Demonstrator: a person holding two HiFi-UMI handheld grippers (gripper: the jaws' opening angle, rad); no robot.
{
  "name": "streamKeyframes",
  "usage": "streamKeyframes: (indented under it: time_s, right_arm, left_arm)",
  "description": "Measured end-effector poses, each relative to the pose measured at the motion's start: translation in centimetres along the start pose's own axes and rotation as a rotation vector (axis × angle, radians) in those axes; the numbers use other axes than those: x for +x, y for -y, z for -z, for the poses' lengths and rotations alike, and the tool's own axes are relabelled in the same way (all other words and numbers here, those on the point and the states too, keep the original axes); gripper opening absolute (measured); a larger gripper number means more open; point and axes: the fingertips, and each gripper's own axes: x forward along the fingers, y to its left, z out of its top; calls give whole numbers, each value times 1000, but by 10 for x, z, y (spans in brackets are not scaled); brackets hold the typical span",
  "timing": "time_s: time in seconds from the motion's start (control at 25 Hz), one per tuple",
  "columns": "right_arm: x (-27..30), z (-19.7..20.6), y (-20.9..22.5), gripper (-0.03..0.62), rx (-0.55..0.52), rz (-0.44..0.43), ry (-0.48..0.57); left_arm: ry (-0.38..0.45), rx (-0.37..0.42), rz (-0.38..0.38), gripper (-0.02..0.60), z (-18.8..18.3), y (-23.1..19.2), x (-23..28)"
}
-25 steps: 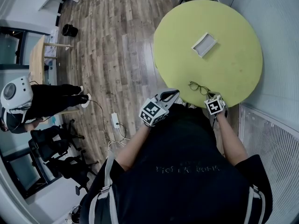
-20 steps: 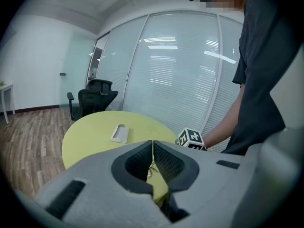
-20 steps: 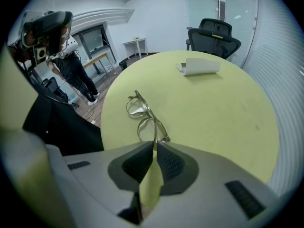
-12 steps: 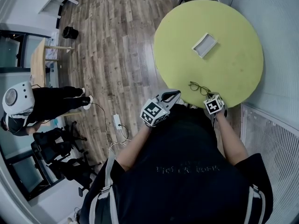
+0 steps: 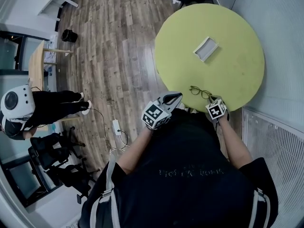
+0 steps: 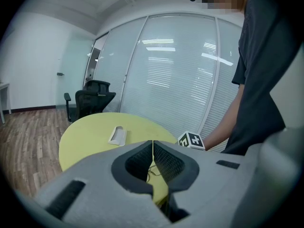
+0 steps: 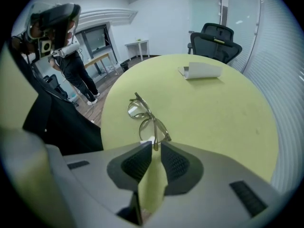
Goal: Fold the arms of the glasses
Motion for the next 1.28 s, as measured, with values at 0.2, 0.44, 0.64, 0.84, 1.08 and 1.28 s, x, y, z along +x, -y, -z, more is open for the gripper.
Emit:
streamKeyframes:
  time_s: [0.2,0.44,0.64,0.84,1.08,1.28]
  right_arm:
    - [-14,-5,0,48,-5,14,29]
    - [-31,-9,3,46,-19,53,61]
    - [-47,-18,-2,31,-9,37,118]
    - [-71,-38,-6,28,45,23,244]
    - [-116,-68,-13,28,70,-3,381]
    - [-153,-98,-28,29,70,-15,505]
  left_arm:
    - [19,-7,11,20,-4,5,2]
    - [42,-5,34,20,1,10,5]
    - [51,-40,27,20,8,5,5]
    - [62,-52,33,20,6,5,6]
    - [87,-62,51,20,-4,8,13]
    - [94,-54,80,20,-6,14,11]
